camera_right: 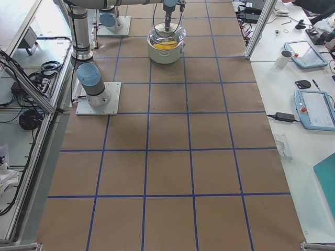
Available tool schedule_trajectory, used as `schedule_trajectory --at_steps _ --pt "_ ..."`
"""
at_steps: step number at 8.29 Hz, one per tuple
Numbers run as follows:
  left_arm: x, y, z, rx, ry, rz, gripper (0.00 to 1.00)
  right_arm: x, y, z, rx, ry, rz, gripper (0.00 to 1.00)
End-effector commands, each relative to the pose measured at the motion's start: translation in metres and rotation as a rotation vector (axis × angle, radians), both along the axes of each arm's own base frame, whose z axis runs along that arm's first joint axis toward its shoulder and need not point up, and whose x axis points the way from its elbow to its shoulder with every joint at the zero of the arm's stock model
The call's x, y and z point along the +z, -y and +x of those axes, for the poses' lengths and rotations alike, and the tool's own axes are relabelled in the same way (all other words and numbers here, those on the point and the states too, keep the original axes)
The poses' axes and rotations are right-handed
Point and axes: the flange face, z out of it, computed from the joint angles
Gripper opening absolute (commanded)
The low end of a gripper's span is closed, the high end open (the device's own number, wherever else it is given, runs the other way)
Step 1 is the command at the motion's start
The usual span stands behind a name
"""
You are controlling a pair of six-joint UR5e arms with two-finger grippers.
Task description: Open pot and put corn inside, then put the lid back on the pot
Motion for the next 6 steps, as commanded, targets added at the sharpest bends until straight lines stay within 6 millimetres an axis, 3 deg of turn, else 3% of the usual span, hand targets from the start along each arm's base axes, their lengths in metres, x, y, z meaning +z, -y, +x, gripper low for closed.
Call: schedule_trajectory --at_steps 1,6 --pt "-0.008 0.01 0.001 -0.002 0.0 -0.006 1.0 -0.022 -0.006 0.009 -0.011 0.029 0.027 0.0" --pt "-0.014 0.011 0.001 -0.003 -0.001 -0.005 1.0 -0.033 -0.011 0.007 -0.013 0.016 0.02 0.0"
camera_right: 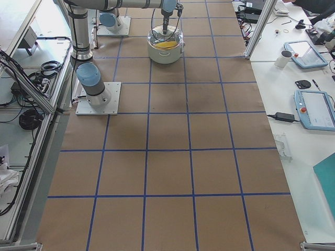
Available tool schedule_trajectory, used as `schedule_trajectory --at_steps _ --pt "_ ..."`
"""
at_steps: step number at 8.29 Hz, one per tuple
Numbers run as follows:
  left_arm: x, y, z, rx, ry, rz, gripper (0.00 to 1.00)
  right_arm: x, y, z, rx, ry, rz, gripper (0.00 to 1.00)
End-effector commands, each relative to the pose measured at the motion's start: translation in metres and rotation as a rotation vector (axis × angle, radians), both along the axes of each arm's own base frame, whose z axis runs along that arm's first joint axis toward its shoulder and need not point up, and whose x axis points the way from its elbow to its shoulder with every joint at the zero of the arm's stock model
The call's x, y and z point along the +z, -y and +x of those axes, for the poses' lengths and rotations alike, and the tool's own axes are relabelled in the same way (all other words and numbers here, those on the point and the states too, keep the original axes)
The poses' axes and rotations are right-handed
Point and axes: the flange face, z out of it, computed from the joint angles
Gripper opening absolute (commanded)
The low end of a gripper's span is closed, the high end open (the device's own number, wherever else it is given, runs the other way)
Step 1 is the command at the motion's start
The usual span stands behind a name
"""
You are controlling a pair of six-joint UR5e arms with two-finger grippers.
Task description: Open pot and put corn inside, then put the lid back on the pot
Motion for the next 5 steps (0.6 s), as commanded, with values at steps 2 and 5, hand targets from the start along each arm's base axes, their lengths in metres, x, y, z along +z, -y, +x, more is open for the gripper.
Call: schedule_trajectory --at_steps 2,5 --pt "-0.0021 -0.0001 -0.0008 -0.003 0.0 0.004 1.0 -0.0007 -0.0009 -0.001 0.003 -0.008 0.002 0.0" --pt "-0.0005 -0.0013 -0.001 -0.002 -0.002 0.0 1.0 -0.003 -0.0017 -0.0014 0.003 -0.013 0.012 0.0"
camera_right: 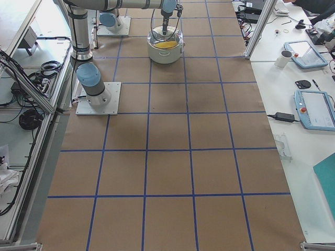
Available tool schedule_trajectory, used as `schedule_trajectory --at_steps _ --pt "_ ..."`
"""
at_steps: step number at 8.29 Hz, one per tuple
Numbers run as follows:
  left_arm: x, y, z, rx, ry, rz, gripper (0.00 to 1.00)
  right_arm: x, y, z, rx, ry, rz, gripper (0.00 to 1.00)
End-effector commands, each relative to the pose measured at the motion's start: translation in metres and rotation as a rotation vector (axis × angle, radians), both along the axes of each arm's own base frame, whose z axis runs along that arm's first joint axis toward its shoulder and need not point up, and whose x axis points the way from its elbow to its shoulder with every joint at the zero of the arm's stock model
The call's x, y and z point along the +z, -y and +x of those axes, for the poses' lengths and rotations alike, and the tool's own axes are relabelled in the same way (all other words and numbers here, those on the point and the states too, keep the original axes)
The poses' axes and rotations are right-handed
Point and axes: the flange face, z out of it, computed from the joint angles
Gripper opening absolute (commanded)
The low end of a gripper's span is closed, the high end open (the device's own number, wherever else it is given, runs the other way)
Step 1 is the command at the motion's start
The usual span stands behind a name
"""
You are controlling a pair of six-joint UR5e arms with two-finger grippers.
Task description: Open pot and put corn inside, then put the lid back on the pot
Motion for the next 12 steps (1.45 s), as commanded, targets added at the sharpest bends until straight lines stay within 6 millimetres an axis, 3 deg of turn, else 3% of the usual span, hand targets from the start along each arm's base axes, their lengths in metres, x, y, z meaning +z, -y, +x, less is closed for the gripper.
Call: schedule_trajectory --at_steps 1,6,7,8,9,10,12 --pt "0.001 -0.001 -0.001 -0.001 -0.001 -0.002 1.0 -0.003 0.0 0.0 0.008 -0.008 0.013 0.0" --pt "0.0 -0.001 0.0 0.004 0.001 0.0 1.0 -0.006 0.0 -0.002 0.01 -0.027 0.012 0.02" --pt "-0.002 0.0 0.0 0.004 0.001 0.004 1.0 -0.006 0.001 -0.002 0.009 -0.027 0.011 0.11" --pt "-0.004 0.0 0.0 0.004 0.001 0.007 1.0 -0.005 0.001 -0.002 0.01 -0.025 0.009 0.3" --pt "-0.002 -0.001 0.0 0.002 0.001 0.003 1.0 -0.005 0.0 -0.002 0.01 -0.027 0.009 0.7" --pt "-0.004 0.0 0.0 0.004 0.002 0.006 1.0 -0.004 0.0 -0.002 0.009 -0.024 0.007 1.0" --pt "-0.004 0.0 0.0 0.004 0.001 0.006 1.0 0.004 0.001 -0.003 0.011 -0.014 -0.01 1.0"
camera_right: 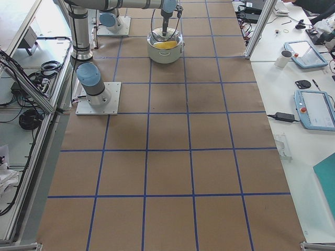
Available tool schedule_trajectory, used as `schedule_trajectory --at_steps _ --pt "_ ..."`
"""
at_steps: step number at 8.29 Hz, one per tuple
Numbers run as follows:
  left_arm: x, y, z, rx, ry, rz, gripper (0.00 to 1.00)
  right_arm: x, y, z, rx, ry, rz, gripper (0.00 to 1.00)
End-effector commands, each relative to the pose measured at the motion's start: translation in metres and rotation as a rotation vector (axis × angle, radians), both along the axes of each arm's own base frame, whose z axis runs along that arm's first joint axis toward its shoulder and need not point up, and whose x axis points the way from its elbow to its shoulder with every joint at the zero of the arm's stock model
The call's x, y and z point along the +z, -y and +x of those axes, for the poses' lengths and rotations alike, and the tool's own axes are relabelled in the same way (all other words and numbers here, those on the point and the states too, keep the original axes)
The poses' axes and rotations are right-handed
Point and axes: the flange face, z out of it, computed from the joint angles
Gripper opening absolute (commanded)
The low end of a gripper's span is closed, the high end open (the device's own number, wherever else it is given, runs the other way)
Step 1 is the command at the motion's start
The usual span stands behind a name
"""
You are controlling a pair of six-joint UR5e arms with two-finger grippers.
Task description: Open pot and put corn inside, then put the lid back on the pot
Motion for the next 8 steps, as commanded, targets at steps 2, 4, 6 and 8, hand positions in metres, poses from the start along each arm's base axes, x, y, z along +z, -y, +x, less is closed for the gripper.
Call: schedule_trajectory --at_steps 2,4,6,8 --pt "0.0 0.0 0.0 0.001 -0.001 0.001 1.0 0.061 0.002 -0.025 0.06 0.063 -0.114 1.0" --pt "0.0 0.0 0.0 0.001 0.0 0.001 1.0 0.13 0.026 -0.119 0.058 0.076 -0.202 1.0" --pt "0.0 0.0 0.0 0.001 -0.001 0.001 1.0 0.168 0.038 -0.228 0.055 0.063 -0.2 1.0" --pt "0.0 0.0 0.0 0.001 0.0 0.001 1.0 0.175 0.037 -0.272 0.15 0.049 -0.164 1.0"
